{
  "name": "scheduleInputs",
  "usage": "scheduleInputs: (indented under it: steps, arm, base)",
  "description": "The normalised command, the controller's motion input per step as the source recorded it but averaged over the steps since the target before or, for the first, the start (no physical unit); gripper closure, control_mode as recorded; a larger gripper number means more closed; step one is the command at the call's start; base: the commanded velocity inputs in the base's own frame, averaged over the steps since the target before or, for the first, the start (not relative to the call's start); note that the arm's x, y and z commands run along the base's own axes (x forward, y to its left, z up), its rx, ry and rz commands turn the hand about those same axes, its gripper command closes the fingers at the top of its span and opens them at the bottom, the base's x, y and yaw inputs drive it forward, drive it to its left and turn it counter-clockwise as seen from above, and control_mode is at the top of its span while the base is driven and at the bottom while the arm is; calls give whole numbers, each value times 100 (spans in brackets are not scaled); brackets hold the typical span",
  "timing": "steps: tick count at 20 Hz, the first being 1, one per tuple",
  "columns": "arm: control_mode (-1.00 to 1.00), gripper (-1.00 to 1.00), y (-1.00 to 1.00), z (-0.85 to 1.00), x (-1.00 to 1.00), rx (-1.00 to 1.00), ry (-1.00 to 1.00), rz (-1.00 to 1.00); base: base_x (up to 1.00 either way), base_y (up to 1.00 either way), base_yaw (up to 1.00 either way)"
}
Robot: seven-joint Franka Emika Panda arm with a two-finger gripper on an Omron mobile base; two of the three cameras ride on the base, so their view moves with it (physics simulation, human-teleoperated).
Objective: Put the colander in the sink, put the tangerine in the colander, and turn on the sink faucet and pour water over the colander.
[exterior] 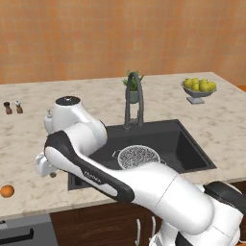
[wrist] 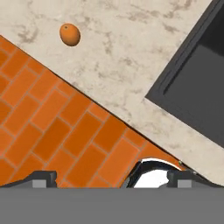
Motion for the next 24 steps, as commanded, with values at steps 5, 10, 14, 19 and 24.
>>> scheduleInputs:
  steps: [5, 10, 14, 19, 24]
  arm:
    - [-100, -100, 69, -40, 12, 6, 0, 0]
    - [-100, -100, 66, -30, 20, 0, 0, 0]
    - [-100, -100, 60, -23, 20, -1, -2, 0]
    - [-100, -100, 51, -26, 11, -4, -3, 0]
    - [-100, -100, 47, -31, 6, -4, -3, 0]
  base:
    - [0, 0, 0]
    - [0, 0, 0]
    - [0, 0, 0]
    - [0, 0, 0]
    - [0, 0, 0]
